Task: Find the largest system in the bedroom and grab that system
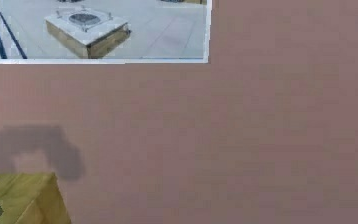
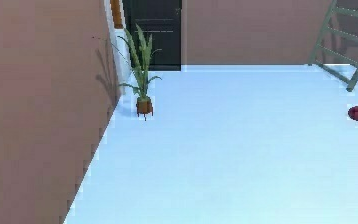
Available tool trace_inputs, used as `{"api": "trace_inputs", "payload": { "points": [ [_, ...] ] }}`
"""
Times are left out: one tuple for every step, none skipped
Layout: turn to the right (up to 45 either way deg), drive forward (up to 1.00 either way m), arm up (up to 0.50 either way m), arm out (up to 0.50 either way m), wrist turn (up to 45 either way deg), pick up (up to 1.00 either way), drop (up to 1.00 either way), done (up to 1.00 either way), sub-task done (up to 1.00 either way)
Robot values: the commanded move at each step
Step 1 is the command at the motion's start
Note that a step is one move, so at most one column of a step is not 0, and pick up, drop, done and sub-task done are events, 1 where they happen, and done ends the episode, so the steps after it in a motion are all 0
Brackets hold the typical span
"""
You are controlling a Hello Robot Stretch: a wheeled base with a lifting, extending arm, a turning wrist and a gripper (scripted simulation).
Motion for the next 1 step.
{"api": "trace_inputs", "payload": {
  "points": [
    [0.0,0.1,0.0,0.0,0.0,0.0,0.0,0.0,0.0]
  ]
}}
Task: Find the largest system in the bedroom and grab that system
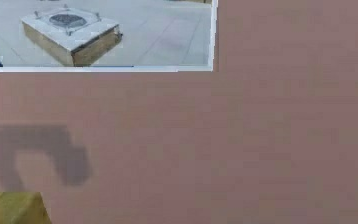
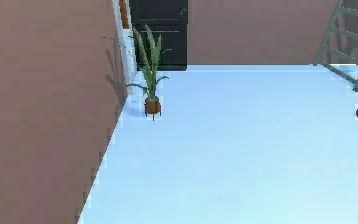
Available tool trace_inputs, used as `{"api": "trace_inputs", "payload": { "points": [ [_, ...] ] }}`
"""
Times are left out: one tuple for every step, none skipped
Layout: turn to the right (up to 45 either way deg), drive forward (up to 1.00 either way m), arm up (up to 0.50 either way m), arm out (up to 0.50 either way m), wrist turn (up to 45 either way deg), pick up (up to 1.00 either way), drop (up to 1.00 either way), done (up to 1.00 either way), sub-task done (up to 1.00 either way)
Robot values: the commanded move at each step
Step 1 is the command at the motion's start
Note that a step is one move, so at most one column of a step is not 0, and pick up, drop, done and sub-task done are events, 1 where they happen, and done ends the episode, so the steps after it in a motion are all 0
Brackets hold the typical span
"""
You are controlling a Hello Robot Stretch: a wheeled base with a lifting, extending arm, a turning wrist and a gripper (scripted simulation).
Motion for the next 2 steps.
{"api": "trace_inputs", "payload": {
  "points": [
    [-45.0,0.0,0.0,0.0,0.0,0.0,0.0,0.0,0.0],
    [-45.0,0.0,0.0,0.0,0.0,0.0,0.0,0.0,0.0]
  ]
}}
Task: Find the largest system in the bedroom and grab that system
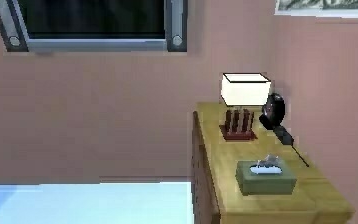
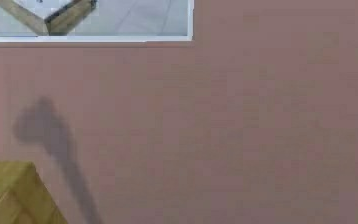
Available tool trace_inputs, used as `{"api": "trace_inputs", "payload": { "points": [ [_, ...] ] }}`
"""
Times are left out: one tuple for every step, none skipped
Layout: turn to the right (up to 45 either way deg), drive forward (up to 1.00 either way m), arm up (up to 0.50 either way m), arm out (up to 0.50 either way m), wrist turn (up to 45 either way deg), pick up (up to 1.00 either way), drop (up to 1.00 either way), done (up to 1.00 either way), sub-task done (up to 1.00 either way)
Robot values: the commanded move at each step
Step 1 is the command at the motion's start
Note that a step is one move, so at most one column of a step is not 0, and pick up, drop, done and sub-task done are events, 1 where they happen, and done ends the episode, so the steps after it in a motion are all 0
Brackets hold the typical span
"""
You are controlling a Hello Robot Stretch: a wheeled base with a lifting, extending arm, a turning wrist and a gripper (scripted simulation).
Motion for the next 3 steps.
{"api": "trace_inputs", "payload": {
  "points": [
    [-45.0,0.0,0.0,0.0,0.0,0.0,0.0,0.0,0.0],
    [-12.0,0.0,0.0,0.0,0.0,0.0,0.0,0.0,0.0],
    [-3.0,0.0,0.0,0.0,0.0,0.0,0.0,0.0,0.0]
  ]
}}
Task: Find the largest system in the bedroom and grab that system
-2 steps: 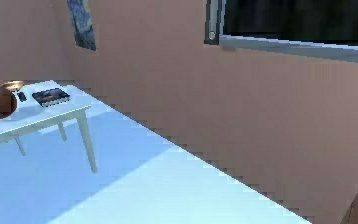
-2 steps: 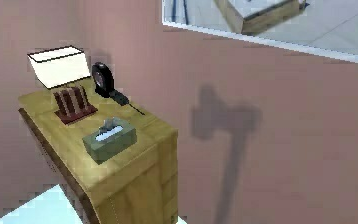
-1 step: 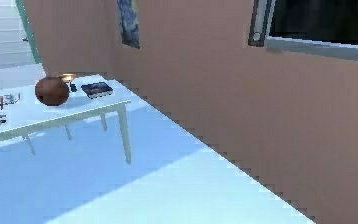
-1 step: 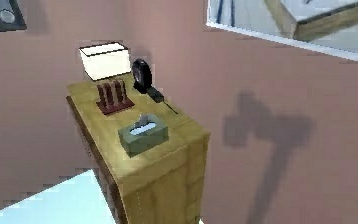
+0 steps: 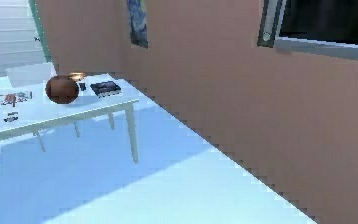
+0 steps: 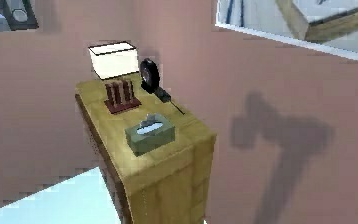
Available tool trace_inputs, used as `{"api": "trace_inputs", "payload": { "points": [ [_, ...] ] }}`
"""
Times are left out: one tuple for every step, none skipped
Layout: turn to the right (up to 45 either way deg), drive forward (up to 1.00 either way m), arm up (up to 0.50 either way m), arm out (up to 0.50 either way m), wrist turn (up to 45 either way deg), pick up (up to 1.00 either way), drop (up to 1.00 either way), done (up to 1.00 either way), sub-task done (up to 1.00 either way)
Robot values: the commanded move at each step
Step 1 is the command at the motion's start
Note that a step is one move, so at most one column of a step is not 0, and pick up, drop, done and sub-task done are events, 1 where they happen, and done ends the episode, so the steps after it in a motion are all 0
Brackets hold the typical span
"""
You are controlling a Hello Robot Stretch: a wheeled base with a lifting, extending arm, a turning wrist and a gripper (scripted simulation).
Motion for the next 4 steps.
{"api": "trace_inputs", "payload": {
  "points": [
    [45.0,0.0,0.0,0.0,0.0,0.0,0.0,0.0,0.0],
    [45.0,0.0,0.0,0.0,0.0,0.0,0.0,0.0,0.0],
    [45.0,0.0,0.0,0.0,0.0,0.0,0.0,0.0,0.0],
    [12.0,0.0,0.0,0.0,0.0,0.0,0.0,0.0,0.0]
  ]
}}
